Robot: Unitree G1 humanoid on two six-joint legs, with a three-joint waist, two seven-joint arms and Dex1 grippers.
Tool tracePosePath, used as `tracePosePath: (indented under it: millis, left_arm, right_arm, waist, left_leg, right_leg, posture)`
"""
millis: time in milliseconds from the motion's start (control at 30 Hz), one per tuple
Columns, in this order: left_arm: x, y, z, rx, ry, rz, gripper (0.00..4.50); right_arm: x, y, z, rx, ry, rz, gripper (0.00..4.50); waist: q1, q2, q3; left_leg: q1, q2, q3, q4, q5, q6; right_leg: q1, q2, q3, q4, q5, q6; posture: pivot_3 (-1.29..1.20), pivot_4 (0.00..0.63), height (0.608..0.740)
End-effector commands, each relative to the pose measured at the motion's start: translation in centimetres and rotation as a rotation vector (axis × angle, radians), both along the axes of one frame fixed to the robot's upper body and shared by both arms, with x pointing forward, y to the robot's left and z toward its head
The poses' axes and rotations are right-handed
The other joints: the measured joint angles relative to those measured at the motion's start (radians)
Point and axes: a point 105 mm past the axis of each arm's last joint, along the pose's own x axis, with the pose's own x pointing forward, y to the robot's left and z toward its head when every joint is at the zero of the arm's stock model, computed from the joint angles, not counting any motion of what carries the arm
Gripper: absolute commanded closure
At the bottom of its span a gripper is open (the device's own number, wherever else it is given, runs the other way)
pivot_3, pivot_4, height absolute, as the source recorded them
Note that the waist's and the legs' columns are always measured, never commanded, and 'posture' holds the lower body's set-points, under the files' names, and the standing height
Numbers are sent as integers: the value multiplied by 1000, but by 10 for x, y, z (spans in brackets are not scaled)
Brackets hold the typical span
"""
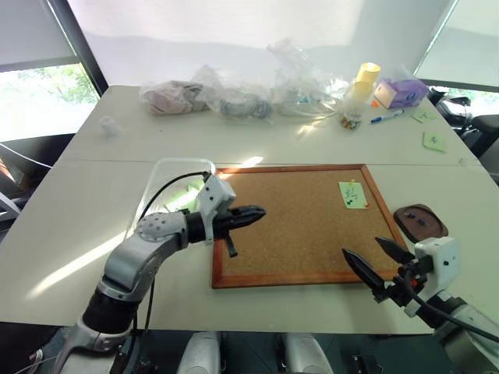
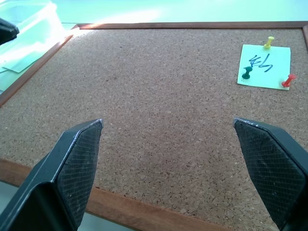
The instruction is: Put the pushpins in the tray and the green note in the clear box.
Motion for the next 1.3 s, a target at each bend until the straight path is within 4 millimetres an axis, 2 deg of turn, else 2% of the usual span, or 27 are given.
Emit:
tracePosePath:
  millis: [33,200,300,367,533,700,833,1067,1300]
  left_arm:
    - [-3,-14,9,18,-45,-4,4500]
    - [6,-45,6,58,-45,-5,4500]
    - [11,-61,2,101,-54,-14,4500]
    - [12,-66,-2,135,-61,-15,4500]
    - [20,-57,-25,248,-77,23,4500]
    - [24,-49,-39,283,-104,19,4500]
    - [24,-45,-53,327,-108,19,4500]
    - [23,-43,-69,366,-50,6,4500]
    - [19,-37,-80,401,20,4,4500]
  right_arm:
    - [2,3,8,-5,-37,9,50]
    - [14,-2,16,-20,-67,1,50]
    - [31,-14,24,-40,-96,-60,50]
    - [41,-21,27,-58,-105,-99,50]
    - [79,-38,33,-88,-98,-191,50]
    - [117,-43,34,-63,-104,-256,50]
    - [139,-41,27,-63,-82,-260,50]
    - [163,-41,10,-54,-22,-267,50]
    - [182,-46,3,-58,-8,-269,50]
  waist:
    - [0,0,0]
    - [3,0,0]
    - [1,-1,0]
    - [-3,0,0]
    - [-4,0,0]
    - [-1,0,0]
    - [4,0,0]
    - [1,0,0]
    - [-1,1,-1]
  left_leg:
    - [0,0,0,0,0,0]
    - [0,-2,0,0,0,0]
    - [0,-4,-1,1,0,0]
    - [1,-4,-1,0,0,0]
    - [2,-2,-1,0,0,0]
    - [2,-2,0,-1,0,0]
    - [-2,-2,0,0,0,0]
    - [-3,-2,0,0,0,0]
    - [-3,-2,0,0,0,0]
  right_leg:
    - [0,0,0,0,0,0]
    - [1,0,0,0,0,0]
    - [1,0,0,-1,0,0]
    - [1,1,0,0,0,0]
    - [1,2,1,0,0,0]
    - [0,3,2,0,0,0]
    - [-2,3,2,0,2,3]
    - [-3,3,2,0,2,4]
    - [-2,3,2,0,2,4]
  posture:
    - [0,150,740]
    - [0,150,740]
    - [0,150,740]
    - [0,150,740]
    - [0,150,740]
    - [0,150,740]
    - [0,150,740]
    - [0,150,740]
    - [0,150,740]
